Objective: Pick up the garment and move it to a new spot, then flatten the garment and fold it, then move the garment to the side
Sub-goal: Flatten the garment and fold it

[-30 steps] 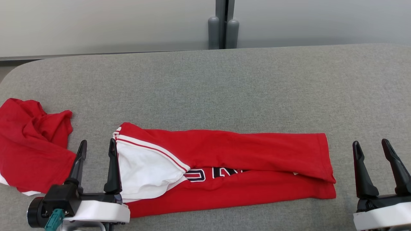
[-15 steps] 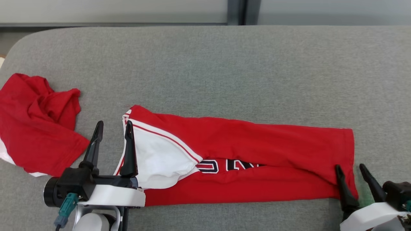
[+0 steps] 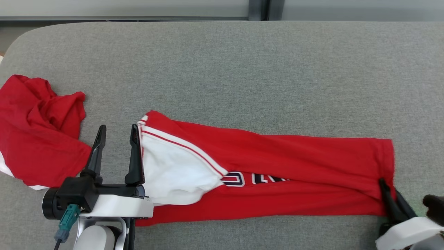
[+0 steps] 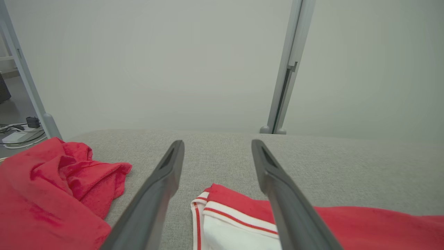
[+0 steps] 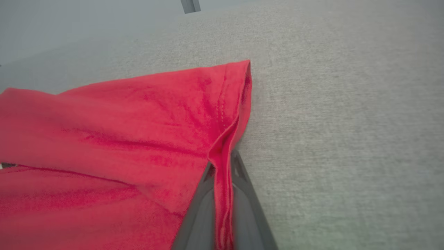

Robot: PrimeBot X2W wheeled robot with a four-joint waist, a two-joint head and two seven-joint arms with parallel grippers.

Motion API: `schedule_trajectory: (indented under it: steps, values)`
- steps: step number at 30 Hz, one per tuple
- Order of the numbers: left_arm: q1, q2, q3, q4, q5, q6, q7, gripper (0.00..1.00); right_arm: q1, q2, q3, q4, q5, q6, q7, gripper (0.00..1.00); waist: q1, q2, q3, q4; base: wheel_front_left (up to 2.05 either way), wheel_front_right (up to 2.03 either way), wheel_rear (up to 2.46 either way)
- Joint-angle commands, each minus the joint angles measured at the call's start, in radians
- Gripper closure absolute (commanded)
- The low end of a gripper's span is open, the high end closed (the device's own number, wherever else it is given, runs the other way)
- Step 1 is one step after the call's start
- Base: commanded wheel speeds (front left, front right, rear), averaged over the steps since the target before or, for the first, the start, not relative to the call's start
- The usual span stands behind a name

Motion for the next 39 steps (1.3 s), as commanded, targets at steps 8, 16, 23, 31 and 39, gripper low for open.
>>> schedule_trajectory:
  steps: [8,16,23,31,39]
  values:
    - [-0.011,-0.003,0.023,0.006,0.018,-0.015,-0.004,0.00,0.049,-0.151,-0.187,0.038,0.020,-0.004,-0.044,1.00,0.0000,0.0000,-0.009,-0.032,0.00,0.00,0.00]
    - [-0.007,-0.008,0.037,0.015,0.025,-0.026,-0.004,0.00,0.012,-0.147,-0.188,-0.101,0.025,-0.004,-0.024,1.00,0.0000,0.0000,-0.024,-0.057,0.00,0.00,0.00]
    - [-0.017,-0.010,0.035,0.023,0.031,-0.038,-0.003,0.00,-0.049,-0.056,0.024,-0.394,-0.027,-0.003,0.115,1.00,0.0000,0.0000,-0.040,-0.058,0.00,0.00,0.00]
    - [-0.046,-0.022,0.019,0.041,0.032,-0.056,-0.003,0.00,-0.165,0.087,0.392,-0.327,0.061,-0.003,0.138,1.00,0.0000,0.0000,-0.027,-0.005,0.00,0.00,0.00]
    - [-0.063,-0.039,0.008,0.056,0.034,-0.068,-0.003,0.00,-0.258,0.132,0.600,-0.076,0.150,-0.003,0.049,1.00,0.0000,0.0000,-0.006,0.038,0.00,0.00,0.00]
